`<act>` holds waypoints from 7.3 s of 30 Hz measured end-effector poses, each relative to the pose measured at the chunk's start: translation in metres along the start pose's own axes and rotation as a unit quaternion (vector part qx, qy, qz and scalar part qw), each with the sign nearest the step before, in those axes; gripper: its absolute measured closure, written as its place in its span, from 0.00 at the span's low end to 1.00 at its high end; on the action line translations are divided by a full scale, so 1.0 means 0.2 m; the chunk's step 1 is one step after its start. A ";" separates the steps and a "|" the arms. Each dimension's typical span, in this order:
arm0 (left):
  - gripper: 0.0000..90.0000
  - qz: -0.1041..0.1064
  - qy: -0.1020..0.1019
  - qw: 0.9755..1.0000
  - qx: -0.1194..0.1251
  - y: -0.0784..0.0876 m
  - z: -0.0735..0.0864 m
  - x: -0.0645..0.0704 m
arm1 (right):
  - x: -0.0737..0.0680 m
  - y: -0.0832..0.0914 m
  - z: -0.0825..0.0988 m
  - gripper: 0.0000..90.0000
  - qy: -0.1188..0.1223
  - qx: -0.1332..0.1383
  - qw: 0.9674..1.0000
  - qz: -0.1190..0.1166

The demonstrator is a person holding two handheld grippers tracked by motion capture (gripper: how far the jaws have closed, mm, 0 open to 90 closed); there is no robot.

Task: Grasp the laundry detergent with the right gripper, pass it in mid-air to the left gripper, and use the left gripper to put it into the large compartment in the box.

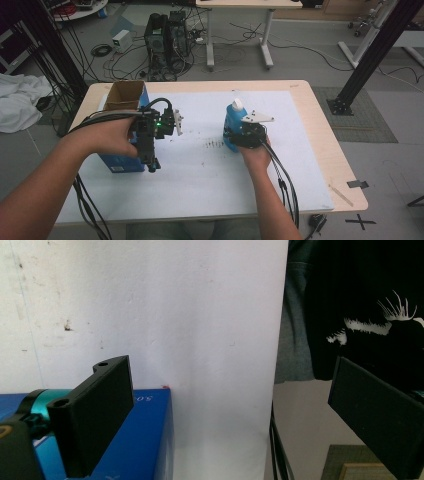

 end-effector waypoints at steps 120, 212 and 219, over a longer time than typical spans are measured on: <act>0.05 -0.021 -0.068 0.997 -0.014 -0.01 -0.36 0.05 | -0.83 0.02 -0.16 0.51 0.194 -0.050 0.900 -0.388; 0.43 -0.047 -0.069 0.996 -0.032 0.00 -0.35 0.05 | -0.84 -0.09 -0.28 0.50 0.314 0.054 0.856 -0.406; 0.43 -0.043 -0.065 0.997 -0.029 0.02 -0.35 0.05 | -0.83 -0.02 -0.28 0.38 0.275 0.042 0.877 -0.392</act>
Point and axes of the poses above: each handheld gripper's, and its own axes: y roughly backward along the jaws, z roughly out of its underside, x roughly to its right, the point moved 6 cm from there along -y, roughly forward along the jaws, and after that the axes turned 14 degrees about -z, right-handed, at the moved point
